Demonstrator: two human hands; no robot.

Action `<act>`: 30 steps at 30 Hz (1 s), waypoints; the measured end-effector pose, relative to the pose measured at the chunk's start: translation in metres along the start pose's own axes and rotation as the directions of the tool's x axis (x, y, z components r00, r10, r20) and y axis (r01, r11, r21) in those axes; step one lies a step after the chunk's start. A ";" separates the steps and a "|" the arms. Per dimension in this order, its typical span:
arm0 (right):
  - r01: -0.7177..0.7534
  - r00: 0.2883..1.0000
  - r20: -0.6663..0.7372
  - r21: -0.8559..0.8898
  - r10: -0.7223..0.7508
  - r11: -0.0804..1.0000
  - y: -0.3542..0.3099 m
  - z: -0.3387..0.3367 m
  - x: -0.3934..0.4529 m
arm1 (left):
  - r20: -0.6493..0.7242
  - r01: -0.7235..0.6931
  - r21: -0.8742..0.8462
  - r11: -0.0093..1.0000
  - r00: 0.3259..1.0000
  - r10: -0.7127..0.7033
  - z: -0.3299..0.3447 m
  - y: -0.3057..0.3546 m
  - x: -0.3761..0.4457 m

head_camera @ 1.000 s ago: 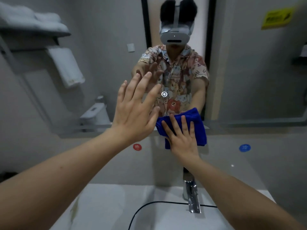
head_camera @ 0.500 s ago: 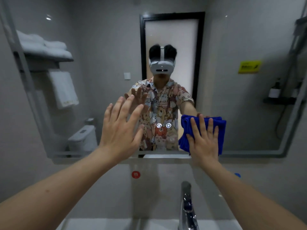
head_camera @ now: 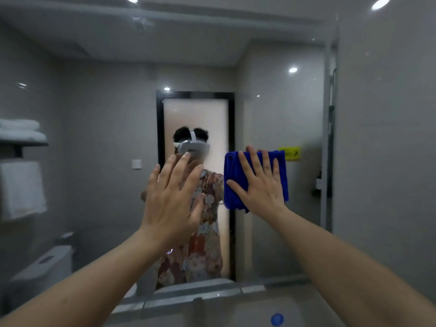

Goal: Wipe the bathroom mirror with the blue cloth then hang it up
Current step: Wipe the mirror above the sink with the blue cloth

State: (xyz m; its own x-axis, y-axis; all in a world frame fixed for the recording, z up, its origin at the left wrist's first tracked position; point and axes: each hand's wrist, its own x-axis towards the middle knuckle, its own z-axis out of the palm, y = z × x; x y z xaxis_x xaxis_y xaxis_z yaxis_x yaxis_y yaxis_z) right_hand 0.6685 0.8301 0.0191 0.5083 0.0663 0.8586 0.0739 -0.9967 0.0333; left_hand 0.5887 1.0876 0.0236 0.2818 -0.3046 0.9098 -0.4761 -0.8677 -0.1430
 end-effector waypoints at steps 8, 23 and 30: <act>-0.079 0.995 -0.063 0.039 0.082 0.996 0.083 -0.062 0.113 | -0.065 -0.019 -0.042 0.999 0.998 0.016 0.031 0.054 0.078; -0.240 0.966 -0.068 0.117 0.249 0.964 0.165 -0.171 0.274 | -0.157 -0.126 0.070 0.990 0.978 0.136 0.072 0.061 0.118; -0.295 0.929 -0.164 0.215 0.332 0.931 0.148 -0.141 0.248 | -0.173 -0.080 0.045 0.996 0.981 0.086 0.061 0.058 0.119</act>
State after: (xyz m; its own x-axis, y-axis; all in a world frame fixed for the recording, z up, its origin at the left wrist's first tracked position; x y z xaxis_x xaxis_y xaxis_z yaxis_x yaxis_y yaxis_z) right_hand 0.6849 0.6924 0.3091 0.3563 -0.2769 0.8924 0.1034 -0.9375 -0.3322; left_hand 0.6459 0.9773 0.1002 0.0912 -0.3059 0.9477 -0.4592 -0.8574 -0.2325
